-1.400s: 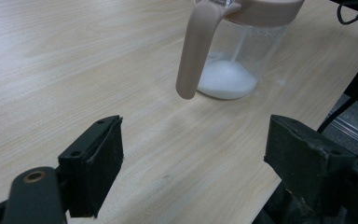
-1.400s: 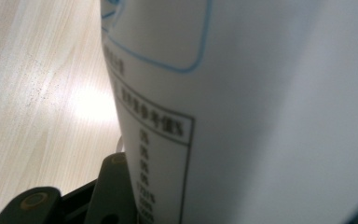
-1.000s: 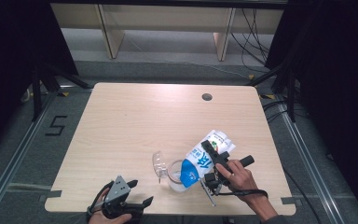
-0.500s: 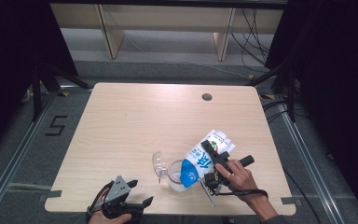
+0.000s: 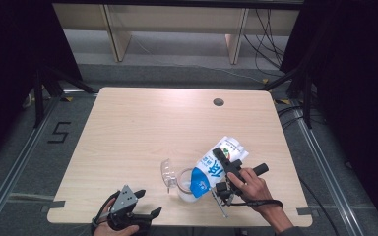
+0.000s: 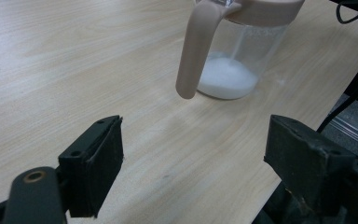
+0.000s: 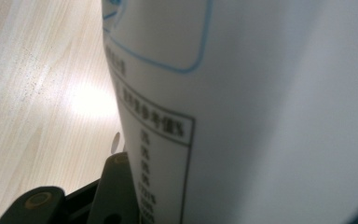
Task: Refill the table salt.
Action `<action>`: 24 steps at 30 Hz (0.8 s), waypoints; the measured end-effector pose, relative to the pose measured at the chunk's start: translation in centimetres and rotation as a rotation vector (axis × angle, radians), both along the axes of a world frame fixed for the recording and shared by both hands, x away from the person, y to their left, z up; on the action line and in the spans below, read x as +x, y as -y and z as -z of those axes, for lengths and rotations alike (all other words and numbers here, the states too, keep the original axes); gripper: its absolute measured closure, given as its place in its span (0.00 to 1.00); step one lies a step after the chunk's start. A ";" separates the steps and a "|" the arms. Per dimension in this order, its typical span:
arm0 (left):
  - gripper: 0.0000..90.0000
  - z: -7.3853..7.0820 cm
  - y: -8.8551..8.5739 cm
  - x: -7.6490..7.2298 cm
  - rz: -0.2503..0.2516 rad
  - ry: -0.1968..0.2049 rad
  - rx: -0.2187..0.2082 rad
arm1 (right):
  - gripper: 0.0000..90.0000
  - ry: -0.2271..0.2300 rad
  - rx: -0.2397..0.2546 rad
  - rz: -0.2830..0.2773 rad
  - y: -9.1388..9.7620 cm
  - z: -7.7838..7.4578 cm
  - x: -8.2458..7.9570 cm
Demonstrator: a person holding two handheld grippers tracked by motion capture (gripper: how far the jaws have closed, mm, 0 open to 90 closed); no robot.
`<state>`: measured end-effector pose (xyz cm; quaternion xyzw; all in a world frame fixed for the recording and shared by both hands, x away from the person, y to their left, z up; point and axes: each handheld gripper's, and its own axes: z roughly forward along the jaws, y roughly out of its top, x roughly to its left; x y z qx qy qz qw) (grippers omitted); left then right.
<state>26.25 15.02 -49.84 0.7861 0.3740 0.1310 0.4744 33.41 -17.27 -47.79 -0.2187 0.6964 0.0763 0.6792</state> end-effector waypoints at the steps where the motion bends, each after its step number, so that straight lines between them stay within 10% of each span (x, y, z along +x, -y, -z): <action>1: 0.21 0.0 0.0 0.0 0.000 0.000 0.000 | 0.65 0.001 0.000 -0.001 0.0 0.0 0.0; 24: 0.21 -0.1 0.0 0.0 0.010 0.006 0.010 | 0.66 0.023 -0.028 -0.016 -0.2 -0.2 0.0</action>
